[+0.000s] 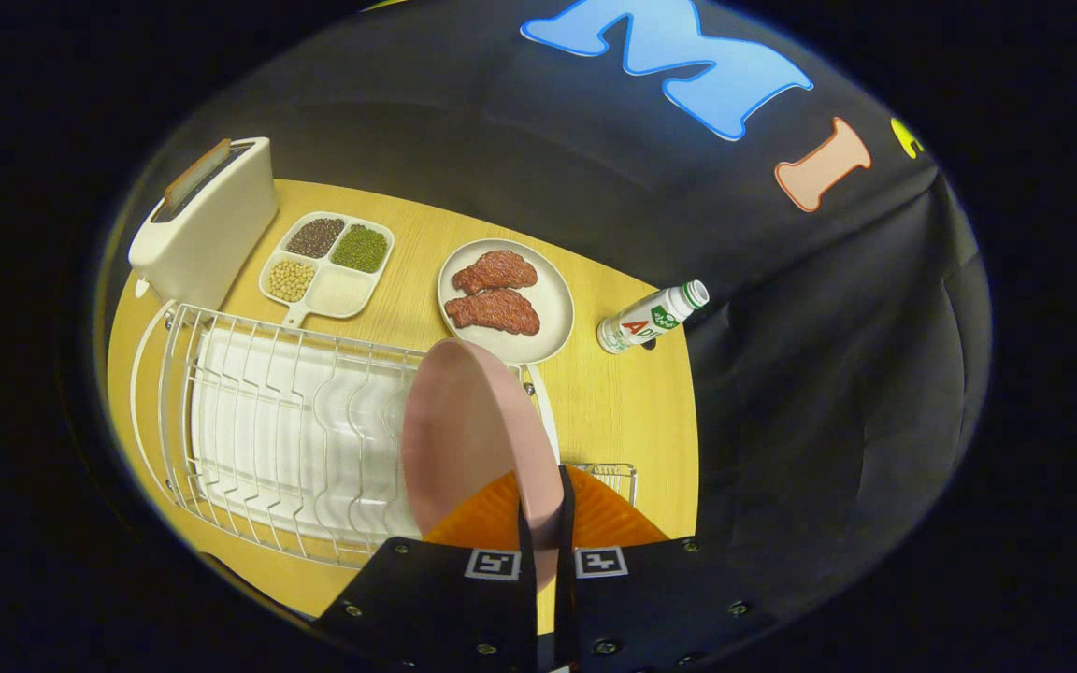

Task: Take the plate from the dish rack, then take the spoon from the basket and place it into the plate.

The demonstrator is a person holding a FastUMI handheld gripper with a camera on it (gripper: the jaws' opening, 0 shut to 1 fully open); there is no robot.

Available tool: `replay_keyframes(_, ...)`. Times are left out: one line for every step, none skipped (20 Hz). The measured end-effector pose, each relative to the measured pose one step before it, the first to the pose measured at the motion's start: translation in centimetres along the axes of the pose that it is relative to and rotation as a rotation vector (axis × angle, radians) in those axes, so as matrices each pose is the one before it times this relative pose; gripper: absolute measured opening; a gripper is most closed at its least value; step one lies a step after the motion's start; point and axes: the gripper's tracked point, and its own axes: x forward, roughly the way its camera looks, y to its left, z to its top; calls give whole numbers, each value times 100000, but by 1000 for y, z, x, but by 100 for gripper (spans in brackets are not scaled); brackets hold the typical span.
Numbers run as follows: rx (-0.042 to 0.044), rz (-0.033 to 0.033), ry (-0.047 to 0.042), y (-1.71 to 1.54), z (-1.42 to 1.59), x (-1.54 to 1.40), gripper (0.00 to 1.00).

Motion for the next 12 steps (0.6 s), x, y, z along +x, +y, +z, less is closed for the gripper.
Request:
replay_keyframes(-1348, -1248, -1839, -643, 255, -196, 7)
replay_keyframes(-354, -123, -2202, -536, 443, -453, 7)
replay_keyframes(836, 1284, -1696, -313, 271, -588, 7)
replay_keyframes(999, 1899, -1325, -301, 180, -582, 7)
replay_keyframes(1565, 2567, -2298, -554, 101, -762, 7)
replay_keyframes(1491, 1855, -2678, -573, 137, -783, 7)
replay_keyframes(1647, 17, -1080, -1017, -301, -622, 7)
replay_keyframes(1229, 399, -1382, -929, -174, -773, 7)
replay_keyframes(1551, 977, -1554, -631, -189, -627, 7)
replay_keyframes(2363, 1334, -1202, -807, -356, -881, 7)
replay_keyframes(1811, 1637, -1170, -706, -594, -752, 7)
replay_keyframes(1404, 1230, -948, -725, -522, -733, 7)
